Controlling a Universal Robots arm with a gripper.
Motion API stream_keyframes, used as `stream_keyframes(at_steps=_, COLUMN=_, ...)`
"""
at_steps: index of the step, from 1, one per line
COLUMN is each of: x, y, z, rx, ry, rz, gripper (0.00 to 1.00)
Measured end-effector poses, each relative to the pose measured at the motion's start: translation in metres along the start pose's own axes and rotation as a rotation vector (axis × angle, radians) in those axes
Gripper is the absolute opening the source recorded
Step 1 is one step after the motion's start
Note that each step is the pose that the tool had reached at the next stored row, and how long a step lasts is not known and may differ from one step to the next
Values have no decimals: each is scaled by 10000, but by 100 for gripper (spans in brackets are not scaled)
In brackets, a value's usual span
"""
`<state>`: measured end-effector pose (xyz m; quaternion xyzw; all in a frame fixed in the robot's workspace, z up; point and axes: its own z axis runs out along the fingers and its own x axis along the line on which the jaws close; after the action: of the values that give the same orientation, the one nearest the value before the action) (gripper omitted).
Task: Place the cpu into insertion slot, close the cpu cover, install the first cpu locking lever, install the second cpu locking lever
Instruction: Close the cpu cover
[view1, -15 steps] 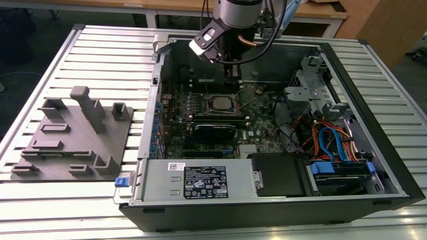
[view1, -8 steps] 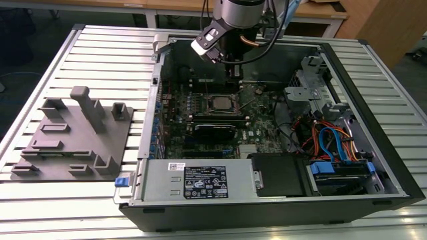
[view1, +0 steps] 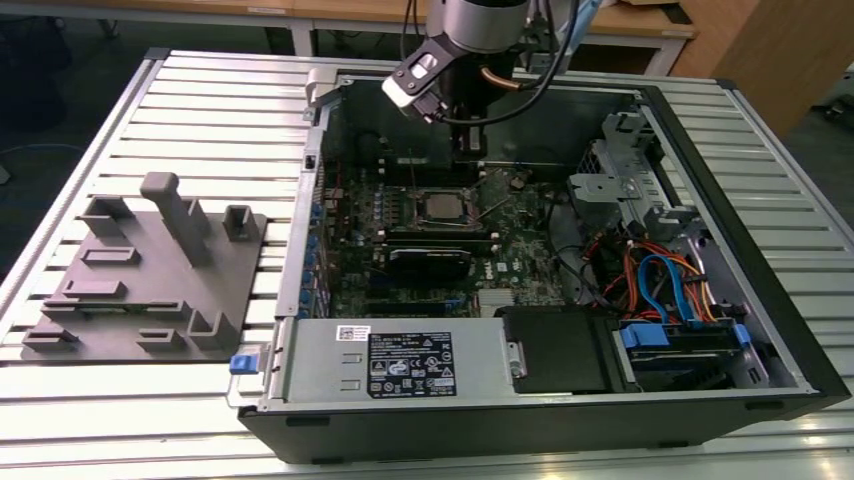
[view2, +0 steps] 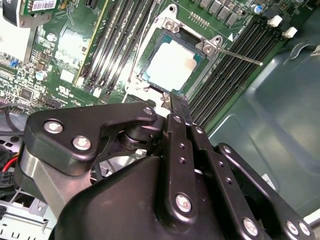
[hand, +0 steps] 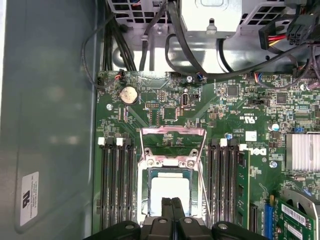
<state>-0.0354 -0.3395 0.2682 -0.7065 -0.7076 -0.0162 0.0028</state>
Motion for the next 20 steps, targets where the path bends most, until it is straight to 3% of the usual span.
stream_keyframes(at_steps=20, x=0, y=60, z=-7, rx=0, ry=0, rz=0, gripper=11)
